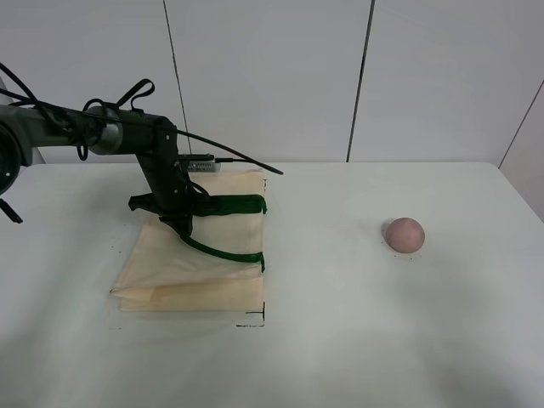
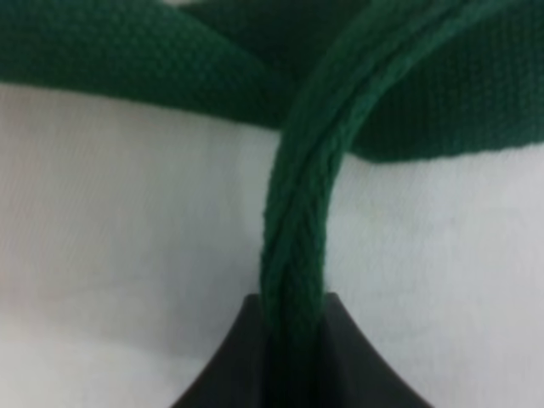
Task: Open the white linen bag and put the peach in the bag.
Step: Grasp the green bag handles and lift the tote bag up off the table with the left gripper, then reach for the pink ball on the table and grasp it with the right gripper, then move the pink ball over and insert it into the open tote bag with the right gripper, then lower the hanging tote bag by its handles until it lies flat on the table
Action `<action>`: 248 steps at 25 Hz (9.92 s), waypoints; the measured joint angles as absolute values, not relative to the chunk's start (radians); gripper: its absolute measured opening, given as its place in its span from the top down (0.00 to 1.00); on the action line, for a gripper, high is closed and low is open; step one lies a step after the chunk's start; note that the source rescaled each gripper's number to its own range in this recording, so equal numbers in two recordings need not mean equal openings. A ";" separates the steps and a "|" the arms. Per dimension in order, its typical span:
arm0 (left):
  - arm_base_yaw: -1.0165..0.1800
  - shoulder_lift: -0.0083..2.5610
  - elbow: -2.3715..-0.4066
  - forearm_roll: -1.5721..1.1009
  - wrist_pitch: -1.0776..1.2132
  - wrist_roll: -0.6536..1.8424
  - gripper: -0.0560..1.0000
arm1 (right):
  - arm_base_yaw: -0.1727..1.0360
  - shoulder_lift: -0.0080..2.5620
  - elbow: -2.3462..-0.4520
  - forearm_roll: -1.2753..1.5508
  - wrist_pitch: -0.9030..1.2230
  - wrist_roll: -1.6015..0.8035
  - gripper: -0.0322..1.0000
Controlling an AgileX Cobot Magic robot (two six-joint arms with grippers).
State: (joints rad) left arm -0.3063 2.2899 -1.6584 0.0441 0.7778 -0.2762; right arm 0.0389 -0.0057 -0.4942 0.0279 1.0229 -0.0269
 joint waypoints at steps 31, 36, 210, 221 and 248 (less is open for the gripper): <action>-0.306 1.926 -2.151 -0.012 1.192 -0.145 0.95 | 0.039 0.025 -0.495 0.028 1.021 -0.027 0.00; -0.306 1.925 -2.151 -0.012 1.192 -0.145 0.95 | 0.039 0.300 -0.546 0.028 0.957 -0.027 0.00; -0.306 1.878 -2.151 -0.053 1.192 -0.123 0.95 | 0.039 1.999 -1.699 0.063 1.214 -0.056 0.00; -0.306 1.878 -2.151 -0.054 1.192 -0.123 0.95 | 0.039 1.436 -1.106 0.063 1.216 -0.059 0.00; -0.306 1.878 -2.151 -0.054 1.192 -0.123 0.95 | 0.039 0.163 -0.495 0.016 1.033 -0.030 0.00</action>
State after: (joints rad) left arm -0.3063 1.8777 -2.1509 -0.0539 1.1920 -0.1227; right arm 0.0393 0.1628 -0.4951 0.0165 1.0329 -0.0297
